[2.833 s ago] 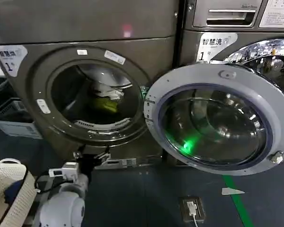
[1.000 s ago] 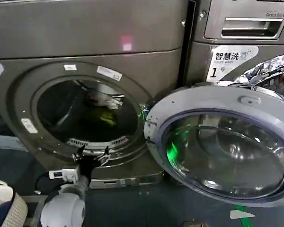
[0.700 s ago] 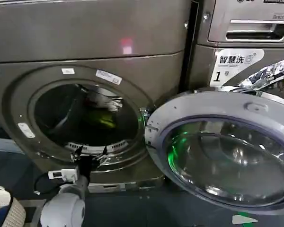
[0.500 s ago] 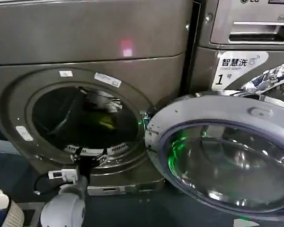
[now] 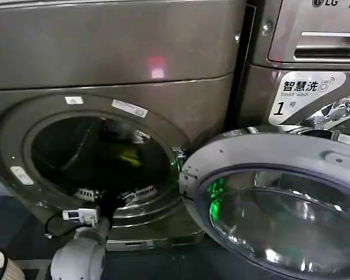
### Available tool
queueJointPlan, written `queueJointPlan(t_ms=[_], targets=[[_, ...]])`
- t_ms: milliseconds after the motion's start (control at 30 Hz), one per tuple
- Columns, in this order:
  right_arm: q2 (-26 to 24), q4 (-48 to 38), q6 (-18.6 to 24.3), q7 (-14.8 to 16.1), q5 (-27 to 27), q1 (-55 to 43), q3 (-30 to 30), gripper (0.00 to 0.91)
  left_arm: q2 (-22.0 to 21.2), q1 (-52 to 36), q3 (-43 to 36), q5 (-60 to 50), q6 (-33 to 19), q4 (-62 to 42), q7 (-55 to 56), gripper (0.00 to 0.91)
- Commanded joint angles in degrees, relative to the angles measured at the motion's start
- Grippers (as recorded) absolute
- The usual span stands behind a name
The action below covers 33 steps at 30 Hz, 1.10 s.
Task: Grasp the clothes from the dryer.
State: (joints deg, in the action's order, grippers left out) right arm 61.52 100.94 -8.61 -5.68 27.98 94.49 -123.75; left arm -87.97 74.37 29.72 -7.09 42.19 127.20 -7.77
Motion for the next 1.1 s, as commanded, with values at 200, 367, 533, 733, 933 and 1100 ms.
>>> queueJointPlan(t_ms=[200, 367, 533, 733, 933, 1100], targets=[[0.0, 0.1, 0.0, 0.0, 0.0, 0.0, 0.0, 0.907, 0.0, 0.1, -0.2, -1.3, 2.8, -0.1, 0.0, 0.907], [0.2, 0.1, 0.3, -0.1, 0.0, 0.0, 0.1, 0.907, 0.0, -0.1, -0.2, -2.1, 2.8, -0.6, 0.1, 0.907], [0.2, -0.4, 1.0, -0.1, -0.1, 0.1, 0.0, 0.907, -0.6, -1.8, -0.2, -5.4, 2.8, -2.5, -0.9, 0.907], [-0.1, -0.4, 1.2, 0.0, -0.1, 0.1, 0.2, 0.907, -0.9, -7.5, 0.2, -5.5, 2.8, -8.9, -0.6, 0.907], [-0.1, -0.6, 1.3, 0.0, 0.0, 0.1, 0.2, 0.907, -0.4, -16.0, 0.9, -4.9, 2.8, -18.6, -0.6, 0.907], [0.0, -0.4, 1.2, 0.0, 0.0, 0.0, 0.2, 0.907, 0.4, -24.6, 1.7, -3.8, 2.8, -27.3, -0.6, 0.907]])
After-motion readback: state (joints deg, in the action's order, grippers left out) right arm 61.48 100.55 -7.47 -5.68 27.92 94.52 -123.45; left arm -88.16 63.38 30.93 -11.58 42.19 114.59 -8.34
